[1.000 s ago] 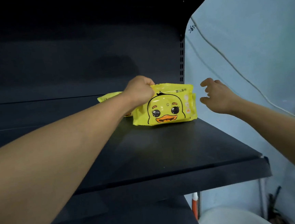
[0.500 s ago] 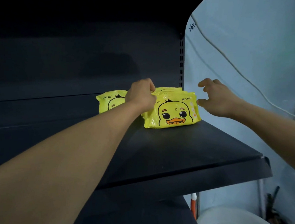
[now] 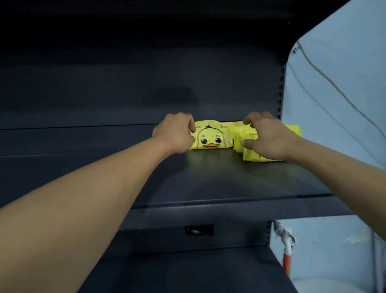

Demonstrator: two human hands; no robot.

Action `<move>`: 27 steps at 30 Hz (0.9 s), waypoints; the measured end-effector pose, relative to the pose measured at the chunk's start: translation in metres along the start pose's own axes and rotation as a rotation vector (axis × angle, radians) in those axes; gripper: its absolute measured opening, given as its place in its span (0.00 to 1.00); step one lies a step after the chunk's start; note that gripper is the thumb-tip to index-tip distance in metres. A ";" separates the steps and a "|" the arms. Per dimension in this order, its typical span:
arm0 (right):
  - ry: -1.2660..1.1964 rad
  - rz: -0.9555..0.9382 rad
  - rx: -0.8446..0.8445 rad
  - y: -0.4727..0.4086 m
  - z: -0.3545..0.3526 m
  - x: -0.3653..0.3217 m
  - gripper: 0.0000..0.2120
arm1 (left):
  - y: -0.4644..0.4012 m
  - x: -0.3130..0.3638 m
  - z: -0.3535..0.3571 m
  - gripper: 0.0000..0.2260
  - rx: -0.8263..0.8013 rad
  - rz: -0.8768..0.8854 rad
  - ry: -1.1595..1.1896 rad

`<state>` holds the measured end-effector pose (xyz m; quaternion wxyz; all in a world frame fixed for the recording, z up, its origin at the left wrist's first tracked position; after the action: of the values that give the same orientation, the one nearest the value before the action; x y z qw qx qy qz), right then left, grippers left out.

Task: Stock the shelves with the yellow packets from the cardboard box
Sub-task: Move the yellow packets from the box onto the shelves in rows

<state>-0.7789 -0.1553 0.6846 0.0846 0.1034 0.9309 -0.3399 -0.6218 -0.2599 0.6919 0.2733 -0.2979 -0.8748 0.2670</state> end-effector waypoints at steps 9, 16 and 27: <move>-0.017 -0.112 -0.108 0.057 0.020 -0.159 0.26 | 0.088 -0.095 -0.107 0.07 -0.066 -0.066 -0.113; -0.095 -0.200 -0.143 0.126 0.037 -0.272 0.25 | 0.178 -0.155 -0.172 0.05 -0.082 -0.102 -0.061; -0.190 -0.219 -0.480 0.256 0.144 -0.354 0.24 | 0.335 -0.255 -0.169 0.04 -0.293 -0.275 -0.073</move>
<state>-0.3604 -0.1055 0.4987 0.1564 -0.0534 0.9783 -0.1251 -0.2167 -0.1503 0.5189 0.2290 -0.2021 -0.9461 0.1079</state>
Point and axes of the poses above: each hand's wrist, its own y-axis away from the middle knuckle, its own z-axis out of the palm, x = y × z, the point moved 8 cm from there along -y, towards the middle knuckle, and after that the axes turned 9 degrees about x, right-handed, at the moved point
